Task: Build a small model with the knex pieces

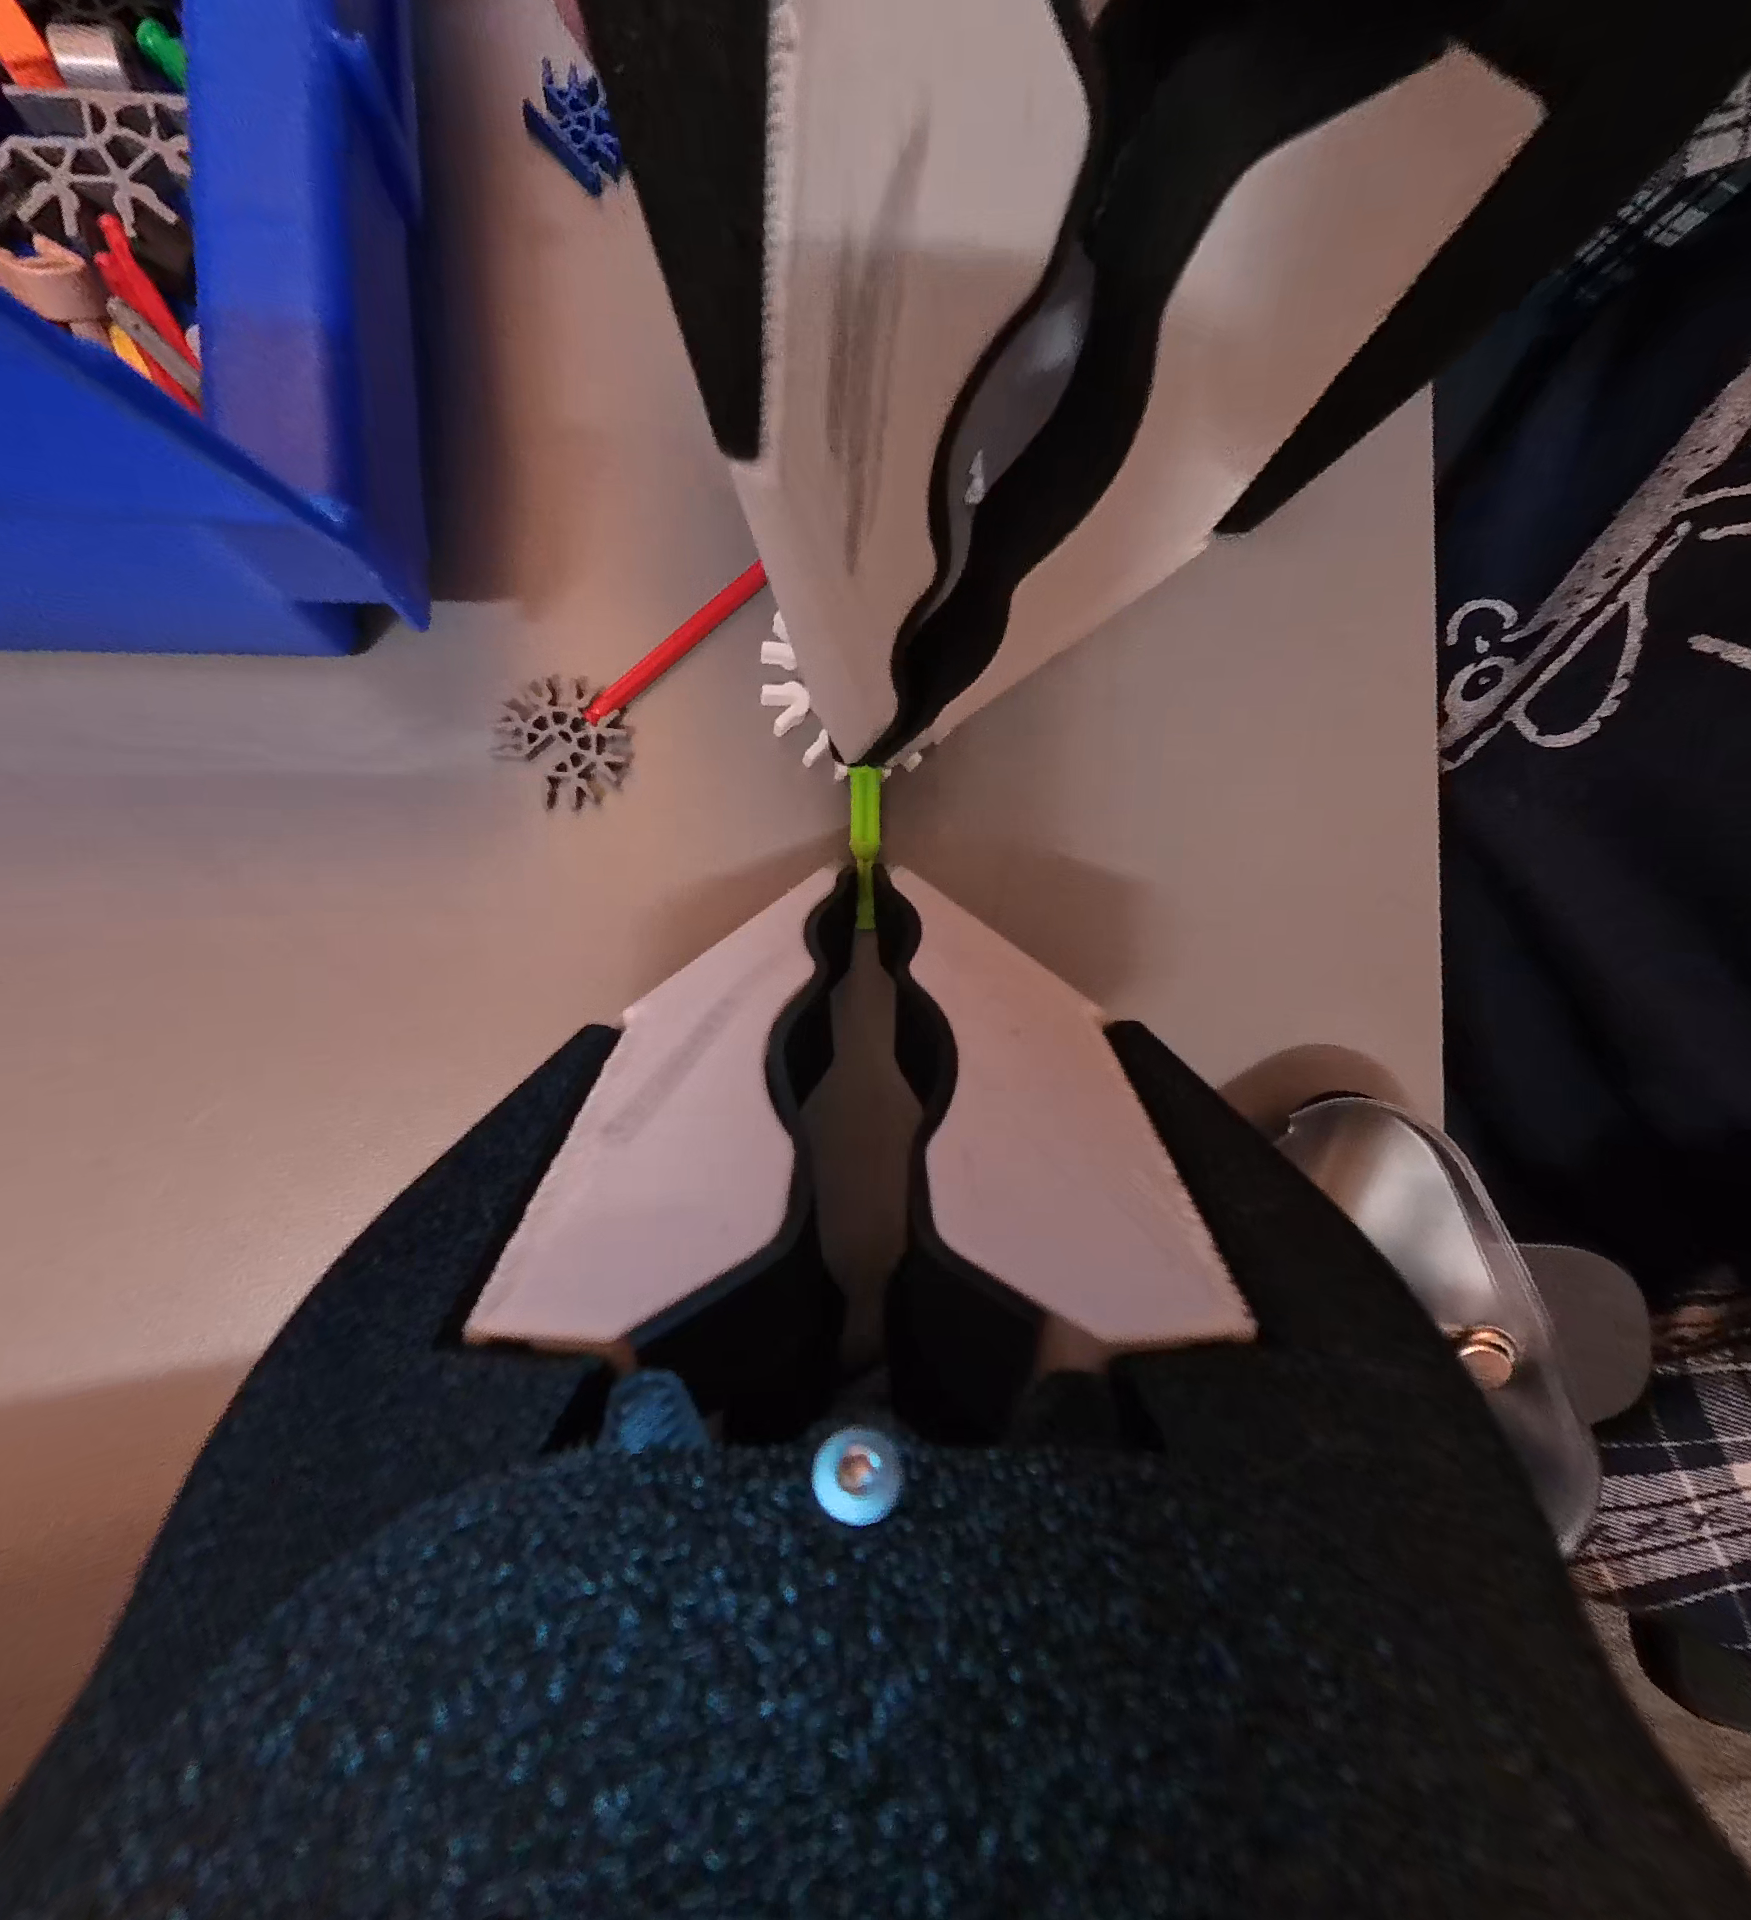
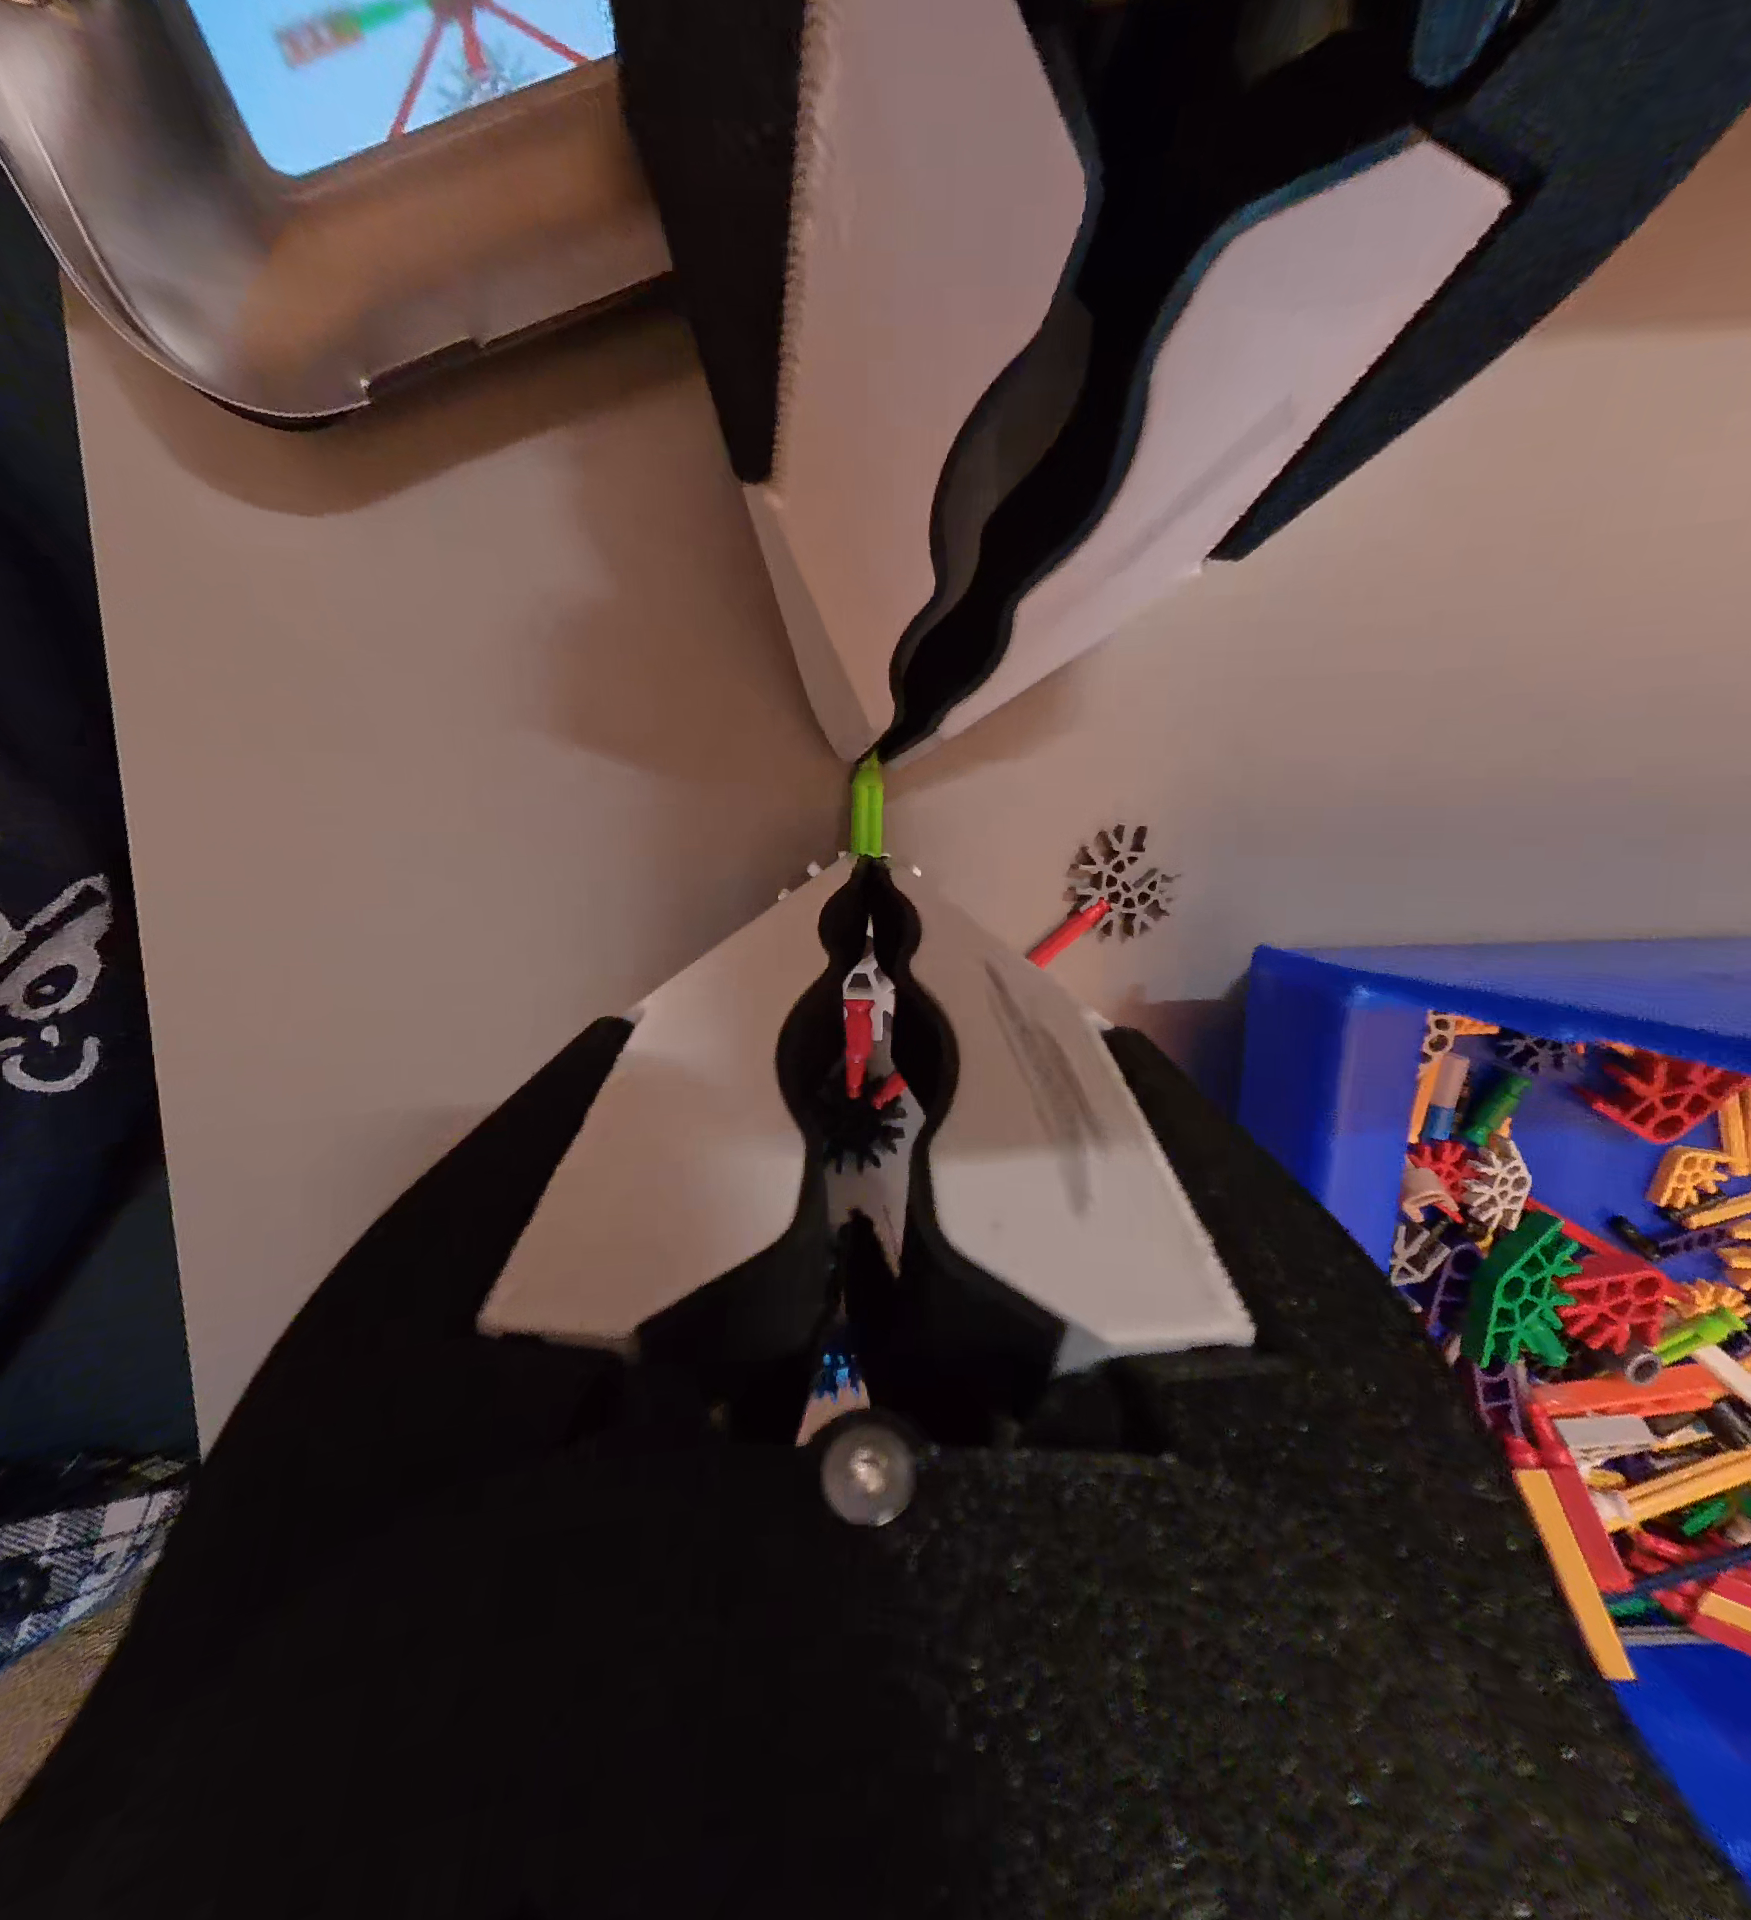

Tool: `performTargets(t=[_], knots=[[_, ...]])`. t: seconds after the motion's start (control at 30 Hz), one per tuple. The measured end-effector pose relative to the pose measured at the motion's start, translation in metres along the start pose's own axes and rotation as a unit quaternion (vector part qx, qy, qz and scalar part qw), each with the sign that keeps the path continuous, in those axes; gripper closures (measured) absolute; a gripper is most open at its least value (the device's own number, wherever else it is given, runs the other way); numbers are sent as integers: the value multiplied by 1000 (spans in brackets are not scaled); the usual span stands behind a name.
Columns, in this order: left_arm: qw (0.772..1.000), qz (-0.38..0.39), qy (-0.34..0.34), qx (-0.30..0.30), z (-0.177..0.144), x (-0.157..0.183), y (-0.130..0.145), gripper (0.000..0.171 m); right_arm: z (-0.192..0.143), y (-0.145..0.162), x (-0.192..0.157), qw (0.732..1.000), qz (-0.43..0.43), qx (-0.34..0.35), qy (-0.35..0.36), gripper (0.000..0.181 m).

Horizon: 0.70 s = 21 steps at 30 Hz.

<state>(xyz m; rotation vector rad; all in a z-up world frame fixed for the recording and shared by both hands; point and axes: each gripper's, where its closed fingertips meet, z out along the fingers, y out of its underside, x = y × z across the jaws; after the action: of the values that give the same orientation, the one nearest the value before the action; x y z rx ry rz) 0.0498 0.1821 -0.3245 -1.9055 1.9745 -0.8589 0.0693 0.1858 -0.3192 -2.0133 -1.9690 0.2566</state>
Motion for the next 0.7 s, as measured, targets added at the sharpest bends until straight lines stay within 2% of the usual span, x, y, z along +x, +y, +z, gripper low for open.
performTargets(t=[0.2,0.7], knots=[[1000,-6,0,0,0,0,0,169,0,1,-1,1000,12,10,-11,181],[999,-27,26,-1,0,0,0,170,0,1,-2,998,-29,-47,-29,181]])
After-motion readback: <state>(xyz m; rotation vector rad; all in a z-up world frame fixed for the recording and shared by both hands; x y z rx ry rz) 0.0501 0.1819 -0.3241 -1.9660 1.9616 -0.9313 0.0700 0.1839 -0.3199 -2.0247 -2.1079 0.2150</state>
